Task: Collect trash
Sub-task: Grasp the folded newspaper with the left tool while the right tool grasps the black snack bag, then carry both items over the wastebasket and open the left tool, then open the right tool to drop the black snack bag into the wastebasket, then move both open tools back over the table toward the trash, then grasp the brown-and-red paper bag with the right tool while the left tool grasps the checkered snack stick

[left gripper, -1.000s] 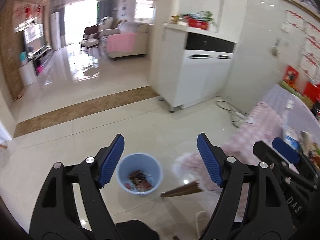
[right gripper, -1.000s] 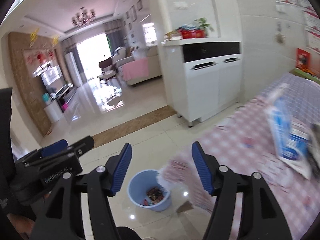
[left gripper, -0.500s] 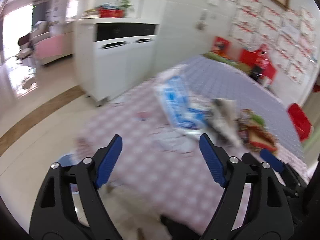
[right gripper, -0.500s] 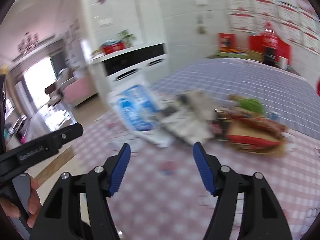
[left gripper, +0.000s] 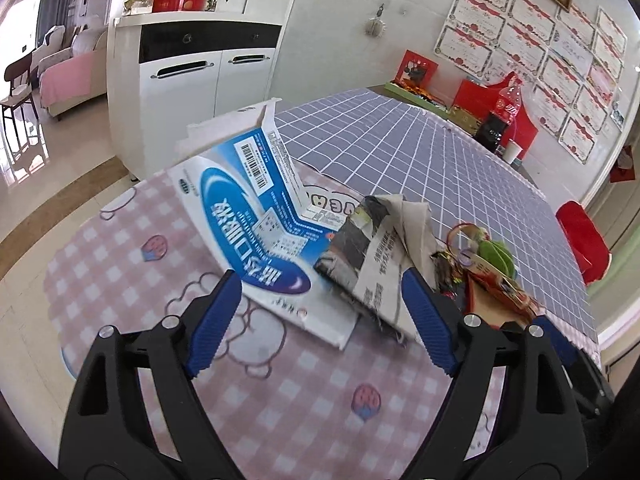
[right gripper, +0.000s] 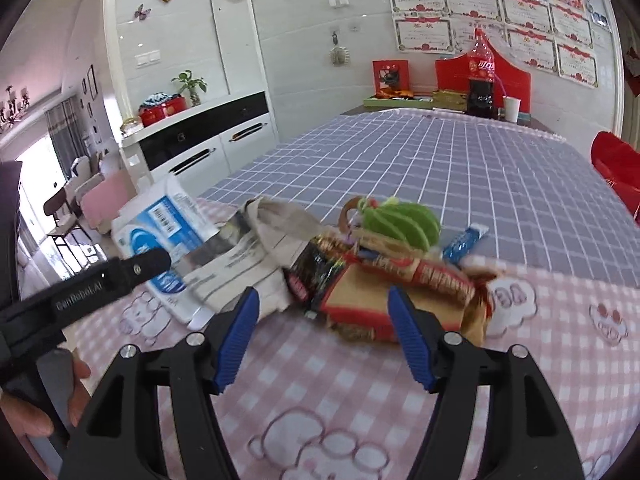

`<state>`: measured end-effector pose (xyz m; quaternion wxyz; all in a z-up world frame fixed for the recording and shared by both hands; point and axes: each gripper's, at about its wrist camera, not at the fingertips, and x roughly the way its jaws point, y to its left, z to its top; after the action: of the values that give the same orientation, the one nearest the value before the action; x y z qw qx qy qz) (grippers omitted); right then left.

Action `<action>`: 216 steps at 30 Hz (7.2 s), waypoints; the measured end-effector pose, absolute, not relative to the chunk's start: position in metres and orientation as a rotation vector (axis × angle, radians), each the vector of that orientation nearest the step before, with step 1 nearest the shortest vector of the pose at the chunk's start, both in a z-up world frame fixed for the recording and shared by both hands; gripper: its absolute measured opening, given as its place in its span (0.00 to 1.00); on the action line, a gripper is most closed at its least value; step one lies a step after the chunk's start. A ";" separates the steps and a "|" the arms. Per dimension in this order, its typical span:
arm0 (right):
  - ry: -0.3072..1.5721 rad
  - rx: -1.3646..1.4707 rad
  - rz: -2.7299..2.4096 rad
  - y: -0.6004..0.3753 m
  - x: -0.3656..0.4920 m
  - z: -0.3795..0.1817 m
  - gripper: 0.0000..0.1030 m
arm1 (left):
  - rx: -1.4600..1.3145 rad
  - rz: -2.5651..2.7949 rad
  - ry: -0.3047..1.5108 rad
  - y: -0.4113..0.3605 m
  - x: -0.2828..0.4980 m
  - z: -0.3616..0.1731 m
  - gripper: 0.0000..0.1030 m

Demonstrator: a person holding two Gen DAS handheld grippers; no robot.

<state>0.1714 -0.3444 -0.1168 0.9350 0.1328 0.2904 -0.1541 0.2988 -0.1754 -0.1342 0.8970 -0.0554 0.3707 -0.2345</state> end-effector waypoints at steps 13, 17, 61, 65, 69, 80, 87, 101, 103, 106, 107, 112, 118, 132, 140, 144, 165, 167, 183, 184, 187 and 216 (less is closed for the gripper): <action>0.670 0.254 -0.282 -0.356 0.218 -0.129 0.64 | -0.136 -0.568 0.848 -0.205 0.335 -0.162 0.55; 0.693 0.216 -0.279 -0.353 0.226 -0.130 0.64 | -0.143 -0.577 0.839 -0.208 0.334 -0.167 0.32; 0.551 0.210 0.076 -0.210 0.193 -0.029 0.09 | -0.296 -0.574 0.440 -0.047 0.215 -0.034 0.08; 0.541 0.167 0.169 -0.155 0.206 -0.019 0.09 | -0.332 -0.492 0.392 0.006 0.207 -0.026 0.08; 0.555 0.131 0.278 -0.095 0.224 -0.017 0.09 | -0.350 -0.390 0.366 0.055 0.201 -0.025 0.08; 0.699 0.081 0.508 0.035 0.266 -0.061 0.09 | -0.430 -0.101 0.458 0.183 0.224 -0.075 0.08; 0.855 0.070 0.577 0.085 0.295 -0.118 0.09 | -0.465 0.030 0.591 0.229 0.255 -0.135 0.08; 0.979 0.030 0.568 0.124 0.350 -0.192 0.09 | -0.445 0.161 0.803 0.264 0.330 -0.231 0.08; 0.983 0.034 0.560 0.126 0.355 -0.197 0.09 | -0.445 0.175 0.797 0.264 0.341 -0.233 0.12; 0.994 0.043 0.546 0.124 0.370 -0.204 0.09 | -0.434 0.186 0.834 0.263 0.361 -0.242 0.34; 0.999 0.043 0.543 0.125 0.373 -0.209 0.09 | -0.418 0.205 0.859 0.262 0.364 -0.245 0.49; 1.019 0.043 0.537 0.126 0.381 -0.219 0.09 | -0.407 0.232 0.876 0.263 0.367 -0.255 0.63; 1.031 0.036 0.543 0.134 0.376 -0.222 0.09 | -0.411 0.253 0.895 0.268 0.361 -0.261 0.63; 1.014 -0.008 0.566 0.149 0.380 -0.227 0.10 | -0.441 0.281 0.894 0.280 0.353 -0.256 0.64; 0.958 -0.021 0.558 0.163 0.386 -0.219 0.12 | -0.452 0.310 0.873 0.288 0.348 -0.251 0.66; 0.845 -0.044 0.506 0.166 0.385 -0.207 0.40 | -0.442 0.355 0.846 0.290 0.344 -0.245 0.69; 0.708 0.032 0.424 0.082 0.335 -0.129 0.48 | -0.369 0.250 0.701 0.232 0.304 -0.160 0.70; 0.678 0.042 0.406 0.067 0.324 -0.117 0.51 | -0.356 0.219 0.672 0.217 0.295 -0.145 0.71; 0.527 0.146 -0.012 -0.151 0.203 -0.062 0.60 | -0.154 -0.230 0.601 0.000 0.249 -0.084 0.74; 0.526 0.159 -0.034 -0.163 0.194 -0.065 0.60 | -0.133 -0.252 0.602 -0.013 0.247 -0.083 0.74; 0.532 0.200 -0.123 -0.213 0.176 -0.070 0.60 | -0.054 -0.340 0.611 -0.059 0.236 -0.086 0.74; 0.839 0.083 -0.371 -0.411 0.198 -0.135 0.64 | 0.121 -0.535 0.842 -0.274 0.277 -0.147 0.75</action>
<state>0.1978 -0.4106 -0.1354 0.8958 0.0399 0.4048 -0.1790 0.2770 -0.2741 -0.1470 0.8765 0.0578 0.4035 -0.2563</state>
